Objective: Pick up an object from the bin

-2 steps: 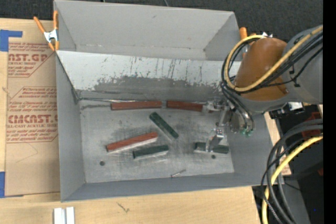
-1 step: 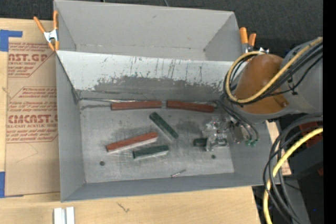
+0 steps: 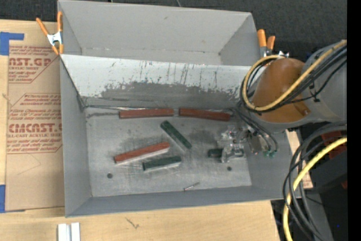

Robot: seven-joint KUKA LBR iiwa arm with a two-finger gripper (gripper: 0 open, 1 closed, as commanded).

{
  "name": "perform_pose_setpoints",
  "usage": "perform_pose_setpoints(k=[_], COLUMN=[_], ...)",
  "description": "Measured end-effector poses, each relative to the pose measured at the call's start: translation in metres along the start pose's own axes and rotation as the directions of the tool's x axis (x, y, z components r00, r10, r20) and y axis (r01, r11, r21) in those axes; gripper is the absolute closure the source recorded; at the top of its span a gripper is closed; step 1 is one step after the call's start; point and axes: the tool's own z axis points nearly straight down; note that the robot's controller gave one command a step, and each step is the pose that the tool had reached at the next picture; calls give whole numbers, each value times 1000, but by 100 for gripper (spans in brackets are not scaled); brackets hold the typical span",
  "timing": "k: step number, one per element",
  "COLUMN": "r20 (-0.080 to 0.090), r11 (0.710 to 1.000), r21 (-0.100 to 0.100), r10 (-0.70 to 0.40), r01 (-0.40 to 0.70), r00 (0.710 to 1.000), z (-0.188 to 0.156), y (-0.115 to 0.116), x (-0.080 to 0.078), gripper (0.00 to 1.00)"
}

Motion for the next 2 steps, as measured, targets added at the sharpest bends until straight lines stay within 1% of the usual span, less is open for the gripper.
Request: perform_pose_setpoints(k=[1, 2], r20=[4, 3], r11=[1000, 1000], r21=[1, 1], r10=[23, 23], r01=[-23, -23], r00=[1000, 1000], z=[-104, -104], y=[-13, -13], x=[-20, -20], gripper=[100, 100])
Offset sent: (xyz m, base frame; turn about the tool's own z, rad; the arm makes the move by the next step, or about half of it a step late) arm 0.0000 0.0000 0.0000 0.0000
